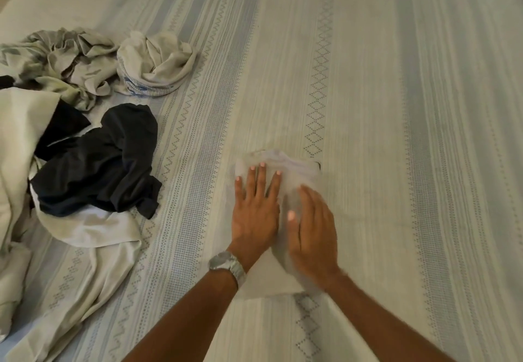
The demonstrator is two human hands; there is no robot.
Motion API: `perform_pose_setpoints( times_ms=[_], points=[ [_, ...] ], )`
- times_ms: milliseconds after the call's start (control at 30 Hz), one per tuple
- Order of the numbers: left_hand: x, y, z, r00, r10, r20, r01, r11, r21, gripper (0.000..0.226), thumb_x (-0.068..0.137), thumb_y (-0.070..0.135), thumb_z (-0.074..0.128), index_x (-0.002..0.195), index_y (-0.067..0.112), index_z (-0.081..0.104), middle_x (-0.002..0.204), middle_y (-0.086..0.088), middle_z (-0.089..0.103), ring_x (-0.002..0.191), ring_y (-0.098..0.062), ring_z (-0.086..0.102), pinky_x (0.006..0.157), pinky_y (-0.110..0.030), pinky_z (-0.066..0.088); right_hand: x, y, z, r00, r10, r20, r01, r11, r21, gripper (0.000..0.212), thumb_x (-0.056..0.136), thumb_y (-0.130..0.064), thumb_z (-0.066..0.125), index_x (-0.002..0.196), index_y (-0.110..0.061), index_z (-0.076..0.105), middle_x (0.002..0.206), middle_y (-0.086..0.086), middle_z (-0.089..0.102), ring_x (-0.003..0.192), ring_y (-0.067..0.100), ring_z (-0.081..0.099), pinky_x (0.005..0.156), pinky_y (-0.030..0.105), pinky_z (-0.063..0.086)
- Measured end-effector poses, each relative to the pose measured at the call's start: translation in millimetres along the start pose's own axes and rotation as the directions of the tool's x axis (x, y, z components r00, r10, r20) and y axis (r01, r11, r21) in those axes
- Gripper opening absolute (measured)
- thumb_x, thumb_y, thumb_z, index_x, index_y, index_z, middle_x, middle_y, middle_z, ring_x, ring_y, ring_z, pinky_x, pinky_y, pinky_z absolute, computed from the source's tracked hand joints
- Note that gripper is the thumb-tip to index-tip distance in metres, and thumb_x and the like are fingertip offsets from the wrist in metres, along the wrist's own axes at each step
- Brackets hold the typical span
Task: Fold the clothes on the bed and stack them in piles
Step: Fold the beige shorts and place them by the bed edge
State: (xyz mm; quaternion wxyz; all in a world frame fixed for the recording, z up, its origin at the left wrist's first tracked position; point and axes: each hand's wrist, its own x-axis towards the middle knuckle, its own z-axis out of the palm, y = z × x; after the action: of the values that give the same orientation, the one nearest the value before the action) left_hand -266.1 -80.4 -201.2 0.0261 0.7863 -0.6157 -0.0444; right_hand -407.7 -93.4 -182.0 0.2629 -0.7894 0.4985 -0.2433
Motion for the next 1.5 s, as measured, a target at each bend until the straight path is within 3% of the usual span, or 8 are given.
perform_pose_setpoints(
  times_ms=[300, 500, 600, 700, 867, 1000, 1100, 1500],
  points=[
    [-48.1, 9.7, 8.8, 0.998, -0.007, 0.063, 0.012, 0.996, -0.086, 0.080, 0.100, 0.065, 0.031, 0.163, 0.018, 0.014, 0.169, -0.014, -0.007, 0.155, -0.033, -0.013, 0.124, -0.060, 0.005, 106.0, 63.6, 8.9, 0.877, 0.075, 0.475, 0.041, 0.973, -0.229, 0.064, 0.109, -0.045, 0.023, 0.163, -0.012, 0.012, 0.171, 0.005, 0.002, 0.157, 0.017, -0.004, 0.127, 0.033, -0.005],
    [-48.4, 4.0, 10.1, 0.999, -0.036, 0.004, 0.036, 0.967, -0.252, 0.075, 0.103, 0.054, 0.033, 0.162, 0.013, 0.011, 0.170, -0.010, -0.008, 0.156, -0.028, -0.012, 0.126, -0.054, 0.003, 92.0, 51.1, 12.1, 0.941, 0.125, 0.316, -0.022, 0.950, -0.311, 0.077, 0.098, -0.060, 0.002, 0.163, -0.019, 0.012, 0.171, 0.010, 0.006, 0.157, 0.030, 0.002, 0.127, 0.050, 0.004],
    [-45.3, 6.8, -0.4, 0.935, -0.353, -0.016, 0.322, 0.869, -0.375, 0.068, 0.104, 0.045, 0.038, 0.159, 0.010, 0.018, 0.163, -0.019, 0.020, 0.151, -0.035, 0.019, 0.122, -0.050, 0.023, 47.1, 23.3, 5.9, 0.975, 0.135, 0.176, -0.066, 0.933, -0.354, 0.074, 0.103, -0.058, 0.020, 0.164, -0.017, 0.006, 0.169, 0.021, 0.002, 0.154, 0.047, 0.001, 0.124, 0.061, 0.007],
    [-41.5, 8.8, -8.2, 0.831, -0.555, 0.033, 0.522, 0.759, -0.388, 0.064, 0.103, 0.048, 0.043, 0.144, 0.000, 0.038, 0.130, -0.021, 0.053, 0.116, -0.036, 0.051, 0.095, -0.046, 0.045, -18.0, 9.7, 9.1, 0.962, 0.111, 0.251, 0.000, 0.915, -0.403, 0.078, 0.100, -0.068, 0.028, 0.164, -0.027, 0.010, 0.170, 0.017, -0.001, 0.153, 0.050, 0.000, 0.122, 0.062, 0.004],
    [-34.8, 5.1, -16.3, 0.762, -0.589, 0.269, 0.647, 0.685, -0.335, 0.071, 0.098, 0.065, 0.039, 0.122, -0.002, 0.049, 0.115, -0.019, 0.063, 0.105, -0.036, 0.060, 0.087, -0.044, 0.050, -36.9, 23.8, -1.6, 0.966, 0.185, 0.181, -0.127, 0.948, -0.293, 0.080, 0.094, -0.069, 0.047, 0.156, -0.020, 0.034, 0.161, 0.015, 0.033, 0.139, 0.039, 0.039, 0.108, 0.051, 0.041],
    [-36.6, -11.4, -26.7, 0.662, -0.536, 0.524, 0.729, 0.299, -0.616, 0.068, 0.084, 0.071, 0.063, 0.114, 0.010, 0.055, 0.102, -0.001, 0.067, 0.095, -0.024, 0.067, 0.077, -0.034, 0.055, -9.1, 29.4, -35.9, 0.752, 0.602, 0.268, -0.649, 0.747, 0.145, 0.070, 0.089, -0.060, 0.068, 0.138, -0.013, 0.051, 0.125, 0.002, 0.063, 0.110, 0.023, 0.062, 0.090, 0.033, 0.049],
    [-40.3, -16.2, -37.6, 0.674, -0.334, 0.660, 0.662, -0.124, -0.739, 0.059, 0.078, 0.050, 0.083, 0.121, 0.012, 0.067, 0.108, -0.001, 0.076, 0.094, -0.019, 0.075, 0.078, -0.034, 0.062, 3.4, 39.3, -55.5, 0.633, 0.557, 0.538, -0.766, 0.552, 0.329, 0.038, 0.094, -0.044, 0.068, 0.120, -0.016, 0.068, 0.110, -0.001, 0.074, 0.096, 0.015, 0.070, 0.085, 0.031, 0.056],
    [26.3, 68.3, -82.6, 0.829, 0.038, 0.557, 0.558, -0.093, -0.824, 0.051, 0.085, 0.023, 0.080, 0.133, 0.022, 0.061, 0.122, -0.001, 0.073, 0.110, -0.023, 0.071, 0.090, -0.045, 0.059, 23.6, 87.2, -163.5, 0.767, 0.403, 0.499, -0.641, 0.476, 0.602, 0.033, 0.102, -0.027, 0.061, 0.135, -0.032, 0.058, 0.126, -0.013, 0.071, 0.116, 0.009, 0.067, 0.104, 0.038, 0.052]
  ],
)
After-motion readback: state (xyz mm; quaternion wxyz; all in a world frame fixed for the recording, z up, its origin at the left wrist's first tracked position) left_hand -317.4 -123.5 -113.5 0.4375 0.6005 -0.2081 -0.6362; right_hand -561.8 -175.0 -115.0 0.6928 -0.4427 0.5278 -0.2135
